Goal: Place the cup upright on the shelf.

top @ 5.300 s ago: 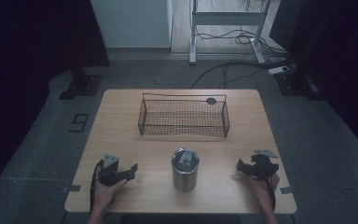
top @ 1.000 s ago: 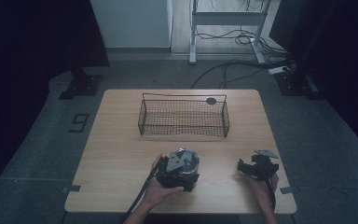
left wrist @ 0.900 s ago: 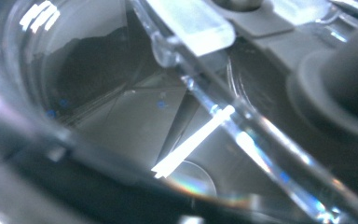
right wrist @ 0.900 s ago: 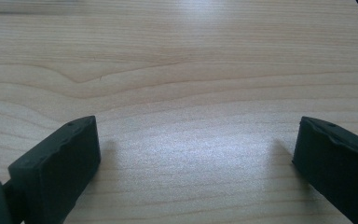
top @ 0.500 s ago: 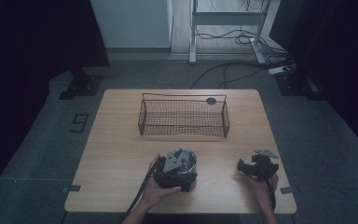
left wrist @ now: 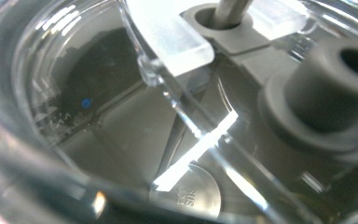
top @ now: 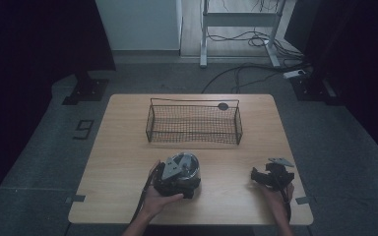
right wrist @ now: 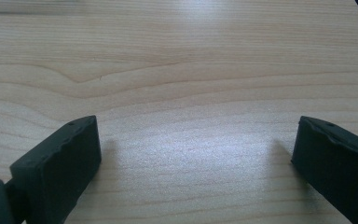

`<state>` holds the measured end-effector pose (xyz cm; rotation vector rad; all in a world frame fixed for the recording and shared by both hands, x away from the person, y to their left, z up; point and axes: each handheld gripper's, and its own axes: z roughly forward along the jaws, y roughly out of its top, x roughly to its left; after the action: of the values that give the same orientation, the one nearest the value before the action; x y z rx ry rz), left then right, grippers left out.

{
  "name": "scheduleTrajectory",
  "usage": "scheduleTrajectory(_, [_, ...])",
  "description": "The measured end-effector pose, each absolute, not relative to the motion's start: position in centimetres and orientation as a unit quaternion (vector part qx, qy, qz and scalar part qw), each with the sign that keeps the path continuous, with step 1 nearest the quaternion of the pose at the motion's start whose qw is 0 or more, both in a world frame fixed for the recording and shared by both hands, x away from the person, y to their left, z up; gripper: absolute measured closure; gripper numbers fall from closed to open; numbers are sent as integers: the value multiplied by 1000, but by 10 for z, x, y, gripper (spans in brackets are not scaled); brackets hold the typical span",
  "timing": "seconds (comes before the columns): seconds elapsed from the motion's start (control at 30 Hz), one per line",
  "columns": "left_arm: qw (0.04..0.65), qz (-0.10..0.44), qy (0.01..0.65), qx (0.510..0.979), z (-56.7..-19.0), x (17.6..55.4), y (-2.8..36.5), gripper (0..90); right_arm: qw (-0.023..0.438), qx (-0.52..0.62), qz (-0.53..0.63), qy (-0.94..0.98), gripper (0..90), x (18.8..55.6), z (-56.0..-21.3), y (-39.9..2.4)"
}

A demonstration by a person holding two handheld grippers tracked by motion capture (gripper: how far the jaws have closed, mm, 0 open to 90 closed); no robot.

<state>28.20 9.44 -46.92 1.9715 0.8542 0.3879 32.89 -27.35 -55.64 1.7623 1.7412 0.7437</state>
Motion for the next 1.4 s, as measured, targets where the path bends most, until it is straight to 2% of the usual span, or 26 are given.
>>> scheduleTrajectory(0.1, [465, 148, 354, 798, -467, 285, 99, 37, 274, 655, 277, 647, 9, 329, -556, -273])
scheduleTrajectory(0.77, [462, 171, 384, 780, -460, 299, 124, 37, 274, 655, 277, 648, 10, 329, -556, -273])
scheduleTrajectory(1.4, [474, 158, 403, 766, -450, 317, 139, 38, 273, 655, 277, 647, 11, 329, -556, -273])
